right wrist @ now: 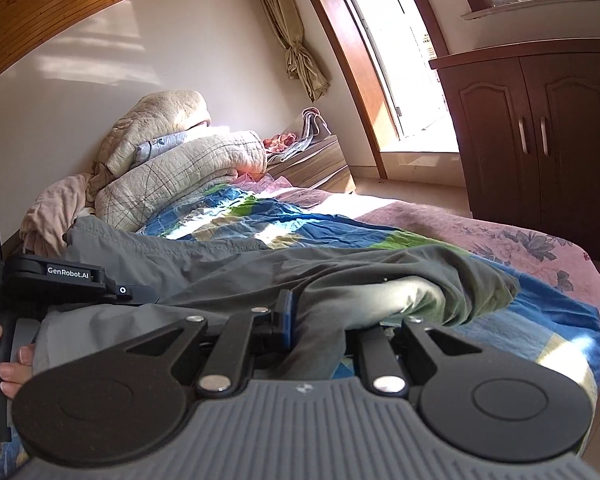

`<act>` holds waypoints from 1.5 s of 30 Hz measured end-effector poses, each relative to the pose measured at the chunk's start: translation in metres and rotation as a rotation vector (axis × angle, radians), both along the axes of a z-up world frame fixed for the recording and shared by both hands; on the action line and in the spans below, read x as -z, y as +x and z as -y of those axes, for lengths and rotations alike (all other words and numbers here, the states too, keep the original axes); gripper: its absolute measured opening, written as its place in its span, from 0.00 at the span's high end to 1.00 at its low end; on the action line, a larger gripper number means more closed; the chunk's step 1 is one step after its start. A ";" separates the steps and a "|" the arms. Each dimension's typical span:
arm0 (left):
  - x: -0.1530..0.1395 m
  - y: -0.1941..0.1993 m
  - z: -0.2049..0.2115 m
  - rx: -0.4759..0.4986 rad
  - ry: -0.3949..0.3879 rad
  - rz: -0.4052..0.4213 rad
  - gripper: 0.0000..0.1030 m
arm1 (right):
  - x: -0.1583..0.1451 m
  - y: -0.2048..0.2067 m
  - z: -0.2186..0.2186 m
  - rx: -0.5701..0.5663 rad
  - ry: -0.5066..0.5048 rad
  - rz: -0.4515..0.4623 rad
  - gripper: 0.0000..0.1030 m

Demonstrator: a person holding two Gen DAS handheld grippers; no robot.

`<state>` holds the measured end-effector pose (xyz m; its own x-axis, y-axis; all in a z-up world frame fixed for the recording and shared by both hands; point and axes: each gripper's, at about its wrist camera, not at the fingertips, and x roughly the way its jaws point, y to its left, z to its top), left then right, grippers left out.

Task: Fold clothes
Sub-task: 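Carry the folded trousers with both grippers toward the bed edge by the dresser, then lower the folded trousers onto the duvet and open both grippers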

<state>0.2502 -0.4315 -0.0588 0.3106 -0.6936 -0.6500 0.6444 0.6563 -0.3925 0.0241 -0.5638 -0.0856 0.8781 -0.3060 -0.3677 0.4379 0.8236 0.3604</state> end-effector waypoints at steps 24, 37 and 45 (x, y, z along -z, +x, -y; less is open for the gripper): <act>0.097 0.042 0.057 0.048 0.034 -0.121 0.62 | 0.071 0.023 0.015 0.129 -0.012 -0.109 0.88; 0.113 0.055 0.029 -0.021 0.053 -0.188 0.32 | 0.088 0.002 0.045 0.147 0.388 -0.006 0.80; 0.101 0.065 0.005 -0.087 0.061 -0.178 0.27 | 0.098 -0.021 0.052 0.166 0.581 0.065 0.65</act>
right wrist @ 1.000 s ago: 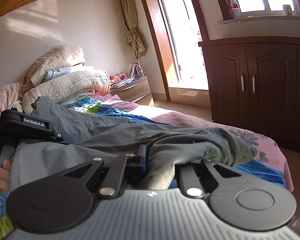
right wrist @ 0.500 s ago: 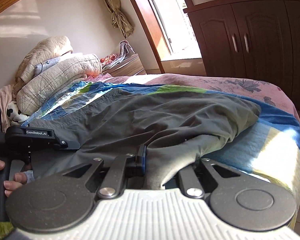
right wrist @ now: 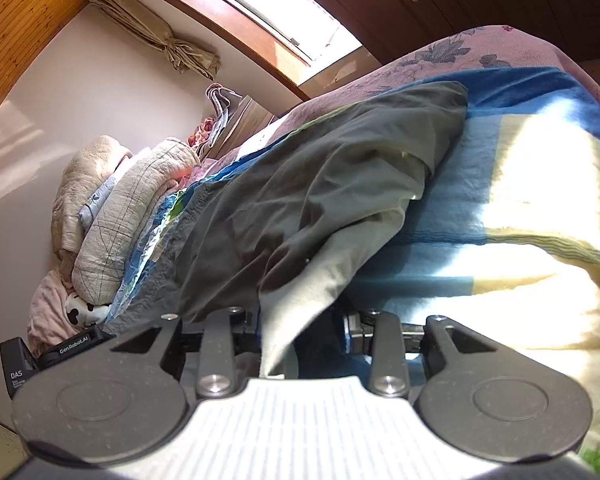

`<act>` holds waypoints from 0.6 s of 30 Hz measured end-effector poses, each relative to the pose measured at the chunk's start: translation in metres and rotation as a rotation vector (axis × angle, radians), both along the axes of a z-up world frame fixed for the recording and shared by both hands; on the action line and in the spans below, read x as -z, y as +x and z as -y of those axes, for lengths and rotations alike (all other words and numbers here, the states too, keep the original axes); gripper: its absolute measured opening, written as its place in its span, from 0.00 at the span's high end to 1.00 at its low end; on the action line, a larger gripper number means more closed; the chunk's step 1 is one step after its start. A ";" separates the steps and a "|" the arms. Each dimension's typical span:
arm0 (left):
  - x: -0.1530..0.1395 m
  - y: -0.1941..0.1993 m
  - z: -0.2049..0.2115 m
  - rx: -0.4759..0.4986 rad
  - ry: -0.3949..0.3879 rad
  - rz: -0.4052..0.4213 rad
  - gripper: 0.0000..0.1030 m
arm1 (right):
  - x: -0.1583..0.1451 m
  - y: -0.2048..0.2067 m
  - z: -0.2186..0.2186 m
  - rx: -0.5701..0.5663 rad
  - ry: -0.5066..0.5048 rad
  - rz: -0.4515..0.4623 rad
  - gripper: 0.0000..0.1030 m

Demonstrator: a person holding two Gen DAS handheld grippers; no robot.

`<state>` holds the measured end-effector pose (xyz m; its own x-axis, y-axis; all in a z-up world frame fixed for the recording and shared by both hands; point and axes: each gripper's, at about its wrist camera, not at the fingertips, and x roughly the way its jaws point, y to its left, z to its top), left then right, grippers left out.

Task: Fold clothes
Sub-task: 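Lower the folded trousers onto the duvet and open both grippers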

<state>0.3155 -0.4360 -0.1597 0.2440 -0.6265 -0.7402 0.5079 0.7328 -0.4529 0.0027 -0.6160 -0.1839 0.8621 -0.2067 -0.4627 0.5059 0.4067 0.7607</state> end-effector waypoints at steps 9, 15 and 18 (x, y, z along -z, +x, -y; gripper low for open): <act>0.005 -0.002 -0.004 -0.024 0.019 -0.003 0.27 | 0.000 -0.022 -0.006 0.015 0.055 0.007 0.64; -0.014 -0.014 -0.014 0.000 0.020 0.016 0.20 | -0.006 -0.031 -0.006 0.012 0.055 -0.011 0.58; -0.021 -0.024 -0.013 0.036 0.034 0.026 0.18 | -0.008 -0.035 -0.007 0.016 0.057 -0.032 0.51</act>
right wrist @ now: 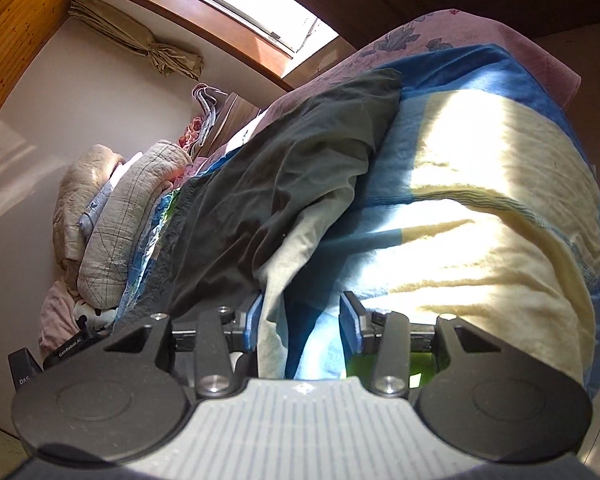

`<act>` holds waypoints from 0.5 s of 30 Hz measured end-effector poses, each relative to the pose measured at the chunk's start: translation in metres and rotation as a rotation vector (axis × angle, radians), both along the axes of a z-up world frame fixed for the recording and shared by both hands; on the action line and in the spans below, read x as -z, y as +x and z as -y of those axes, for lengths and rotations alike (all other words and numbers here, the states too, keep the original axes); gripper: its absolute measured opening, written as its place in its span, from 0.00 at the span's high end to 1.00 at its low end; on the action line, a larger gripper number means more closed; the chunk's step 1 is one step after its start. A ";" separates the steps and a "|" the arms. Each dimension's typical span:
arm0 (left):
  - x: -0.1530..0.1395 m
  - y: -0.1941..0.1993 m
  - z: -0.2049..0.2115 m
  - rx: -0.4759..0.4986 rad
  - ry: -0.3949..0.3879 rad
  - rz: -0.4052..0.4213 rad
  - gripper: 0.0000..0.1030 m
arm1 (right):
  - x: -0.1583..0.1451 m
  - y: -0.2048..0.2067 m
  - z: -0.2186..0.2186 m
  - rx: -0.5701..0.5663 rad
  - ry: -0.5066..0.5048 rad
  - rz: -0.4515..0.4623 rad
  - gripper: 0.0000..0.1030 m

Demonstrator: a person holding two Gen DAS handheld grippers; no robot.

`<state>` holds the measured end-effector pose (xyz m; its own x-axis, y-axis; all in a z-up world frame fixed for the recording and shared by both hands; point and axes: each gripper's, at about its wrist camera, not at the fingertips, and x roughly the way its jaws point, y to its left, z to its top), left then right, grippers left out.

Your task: Fold clothes

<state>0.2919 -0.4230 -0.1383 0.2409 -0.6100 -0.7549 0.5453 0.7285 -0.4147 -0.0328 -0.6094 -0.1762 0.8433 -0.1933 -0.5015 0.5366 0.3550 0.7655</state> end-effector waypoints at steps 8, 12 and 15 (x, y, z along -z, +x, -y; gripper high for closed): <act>-0.011 -0.032 0.001 0.024 0.037 0.052 0.00 | -0.008 -0.005 0.000 -0.004 -0.034 -0.064 0.41; -0.018 -0.045 0.000 0.024 0.044 0.081 0.00 | -0.017 -0.006 0.000 0.016 -0.082 -0.075 0.36; -0.022 -0.055 0.000 0.028 0.056 0.087 0.00 | -0.023 -0.011 0.002 0.039 -0.120 -0.082 0.28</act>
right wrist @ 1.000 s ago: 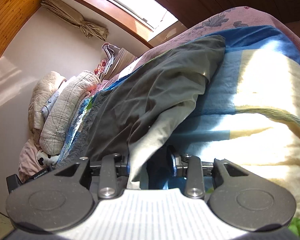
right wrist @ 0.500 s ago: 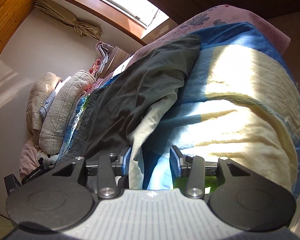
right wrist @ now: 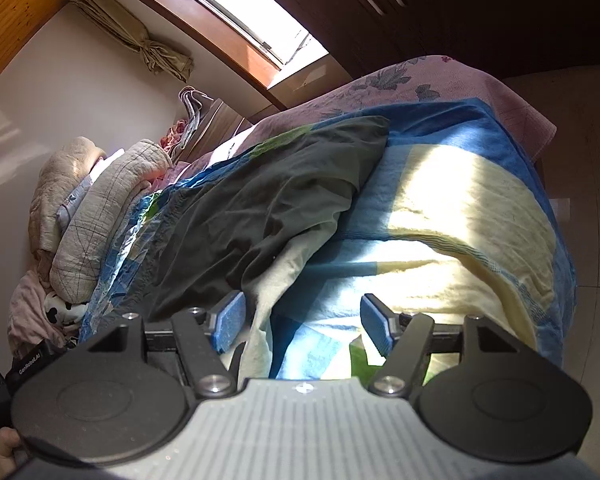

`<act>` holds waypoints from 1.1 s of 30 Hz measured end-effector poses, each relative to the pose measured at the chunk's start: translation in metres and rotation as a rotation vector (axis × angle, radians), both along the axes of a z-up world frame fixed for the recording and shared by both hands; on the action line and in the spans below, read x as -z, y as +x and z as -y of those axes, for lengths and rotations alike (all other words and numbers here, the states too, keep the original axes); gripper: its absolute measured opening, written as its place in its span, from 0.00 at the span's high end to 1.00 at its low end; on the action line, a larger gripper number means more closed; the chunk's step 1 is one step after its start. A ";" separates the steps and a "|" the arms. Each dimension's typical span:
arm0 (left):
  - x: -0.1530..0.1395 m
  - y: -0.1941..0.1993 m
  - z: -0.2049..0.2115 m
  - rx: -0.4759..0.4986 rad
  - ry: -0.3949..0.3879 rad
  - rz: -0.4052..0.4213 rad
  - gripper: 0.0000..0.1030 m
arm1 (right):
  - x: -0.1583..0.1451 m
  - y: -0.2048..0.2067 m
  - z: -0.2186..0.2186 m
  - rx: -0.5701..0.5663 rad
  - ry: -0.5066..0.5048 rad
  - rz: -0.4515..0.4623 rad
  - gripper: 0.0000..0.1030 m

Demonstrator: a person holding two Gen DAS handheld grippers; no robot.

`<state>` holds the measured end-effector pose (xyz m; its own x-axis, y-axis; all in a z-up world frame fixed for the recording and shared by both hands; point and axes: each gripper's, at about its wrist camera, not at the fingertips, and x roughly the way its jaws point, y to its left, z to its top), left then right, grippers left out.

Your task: Fold clothes

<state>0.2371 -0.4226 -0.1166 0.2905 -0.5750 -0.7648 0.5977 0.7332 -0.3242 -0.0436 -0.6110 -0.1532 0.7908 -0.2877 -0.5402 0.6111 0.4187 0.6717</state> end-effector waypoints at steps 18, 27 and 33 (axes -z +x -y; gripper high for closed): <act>-0.043 -0.065 -0.042 -0.007 0.135 0.186 0.00 | -0.035 0.013 -0.014 -0.023 -0.200 -0.066 0.00; -0.054 -0.087 -0.132 -0.175 0.194 0.223 0.00 | -0.070 0.029 -0.068 -0.193 -0.340 -0.068 0.00; -0.060 -0.109 -0.210 -0.306 0.224 0.226 0.00 | -0.086 0.038 -0.124 -0.349 -0.416 -0.063 0.00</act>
<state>0.1286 -0.2131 -0.0564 0.5961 -0.2636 -0.7584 0.3795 0.9249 -0.0232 -0.0054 -0.4870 -0.0669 0.8472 -0.2134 -0.4865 0.4222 0.8262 0.3729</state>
